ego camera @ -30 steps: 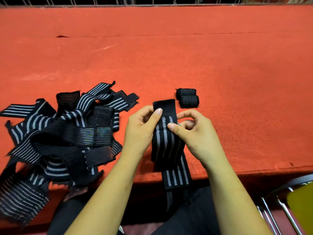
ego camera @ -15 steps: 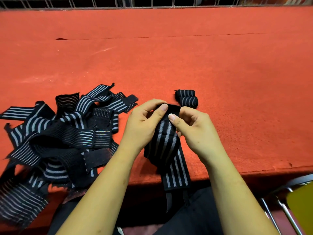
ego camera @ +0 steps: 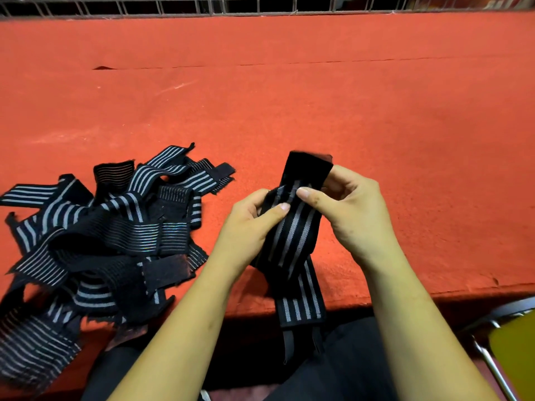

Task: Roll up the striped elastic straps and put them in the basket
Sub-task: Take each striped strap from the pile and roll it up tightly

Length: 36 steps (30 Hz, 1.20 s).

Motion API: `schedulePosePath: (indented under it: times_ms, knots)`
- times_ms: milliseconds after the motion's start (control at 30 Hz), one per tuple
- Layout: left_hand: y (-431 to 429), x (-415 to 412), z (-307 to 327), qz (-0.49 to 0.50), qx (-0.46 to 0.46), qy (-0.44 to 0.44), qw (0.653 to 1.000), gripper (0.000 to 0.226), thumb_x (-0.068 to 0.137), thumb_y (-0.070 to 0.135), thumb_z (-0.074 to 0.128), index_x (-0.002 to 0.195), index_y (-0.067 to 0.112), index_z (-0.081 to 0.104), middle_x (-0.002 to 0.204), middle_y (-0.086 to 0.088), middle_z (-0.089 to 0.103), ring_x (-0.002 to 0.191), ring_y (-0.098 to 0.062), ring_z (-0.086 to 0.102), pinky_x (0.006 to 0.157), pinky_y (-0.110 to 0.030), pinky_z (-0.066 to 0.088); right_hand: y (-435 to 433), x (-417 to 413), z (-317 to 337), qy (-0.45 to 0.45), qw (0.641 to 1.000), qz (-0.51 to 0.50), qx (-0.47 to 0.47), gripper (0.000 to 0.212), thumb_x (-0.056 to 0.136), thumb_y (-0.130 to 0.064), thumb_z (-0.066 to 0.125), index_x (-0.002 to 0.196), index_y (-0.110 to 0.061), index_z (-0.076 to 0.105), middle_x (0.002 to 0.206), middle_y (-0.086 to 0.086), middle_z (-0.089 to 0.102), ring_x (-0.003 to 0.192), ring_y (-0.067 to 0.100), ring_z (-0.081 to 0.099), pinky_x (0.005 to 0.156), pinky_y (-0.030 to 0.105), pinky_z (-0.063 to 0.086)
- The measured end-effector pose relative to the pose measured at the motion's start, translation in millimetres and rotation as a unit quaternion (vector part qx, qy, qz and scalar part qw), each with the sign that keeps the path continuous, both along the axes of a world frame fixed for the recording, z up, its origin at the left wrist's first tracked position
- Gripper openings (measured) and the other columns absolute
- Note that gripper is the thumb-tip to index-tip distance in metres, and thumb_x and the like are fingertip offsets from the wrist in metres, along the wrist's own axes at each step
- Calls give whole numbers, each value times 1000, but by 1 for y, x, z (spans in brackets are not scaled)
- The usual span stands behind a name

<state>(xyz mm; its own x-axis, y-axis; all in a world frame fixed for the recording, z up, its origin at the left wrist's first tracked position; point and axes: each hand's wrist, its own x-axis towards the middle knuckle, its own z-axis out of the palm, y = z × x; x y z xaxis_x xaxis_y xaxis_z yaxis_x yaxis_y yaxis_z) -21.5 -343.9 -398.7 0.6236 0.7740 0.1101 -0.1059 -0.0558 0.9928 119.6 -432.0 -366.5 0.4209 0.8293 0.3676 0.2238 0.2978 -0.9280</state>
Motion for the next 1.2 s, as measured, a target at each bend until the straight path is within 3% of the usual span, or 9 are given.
schedulePosePath:
  times_ms: [200,300,400,467,533,733,833,1033,1200]
  knots:
    - [-8,6,-7,-11,-8,48,999,21,103,16,49,95,15,68,87,4,72,79,-6,66,69,-20,50,1,-6,-2,-10,998,-45,41,25,81,6,71,93,-15,75,93,0,77,91,15,72,86,31,56]
    - [-10,5,-6,13,-104,-49,993,26,103,18,45,100,10,70,92,-5,75,81,-13,70,73,-25,56,0,-6,-11,-2,1000,-6,31,18,78,6,75,88,-8,74,101,2,76,100,18,71,92,35,54]
    - [-10,3,-1,-13,-203,-140,969,47,97,42,46,113,3,68,110,-16,73,100,-24,71,89,-34,57,-3,-7,-20,-17,999,29,6,34,76,20,65,85,-11,75,118,-1,71,115,14,65,99,36,51]
    - [-9,1,-2,-34,-172,-130,976,52,91,48,55,117,4,66,114,-14,72,105,-24,69,91,-35,55,-6,-8,-20,-51,998,36,-14,49,77,24,52,87,-16,77,127,-7,67,122,8,60,98,29,50]
    - [-6,-2,-5,-46,-112,-106,987,36,88,31,63,117,9,64,111,-7,73,103,-19,68,87,-31,56,-10,-8,-17,-72,996,42,-20,53,79,22,45,89,-19,78,132,-10,63,125,6,57,98,27,49]
    - [-2,-14,-3,-110,-22,-60,992,36,86,9,71,120,14,60,108,1,73,103,-14,68,85,-26,53,-17,4,4,-33,994,89,-61,23,91,0,61,108,-12,72,117,-5,72,113,10,65,96,29,51]
    - [-1,-14,1,-114,15,-36,993,37,86,9,66,122,10,60,109,-2,73,104,-15,68,85,-26,54,-17,6,12,-108,984,79,-115,21,88,-14,73,108,-18,72,99,-6,74,95,7,69,85,25,53]
    - [-4,-3,2,-77,35,-22,996,28,88,18,69,116,22,64,105,10,74,101,-6,68,84,-20,52,-13,4,18,-131,990,-18,-50,20,81,-10,78,95,-25,73,84,-11,72,82,5,67,75,24,51]
    - [-1,13,7,-54,41,3,998,27,89,27,68,116,25,64,103,7,73,99,-10,69,85,-28,54,-4,7,18,-49,995,-91,-17,21,81,-6,76,96,-19,73,86,-6,74,82,9,68,79,32,55]
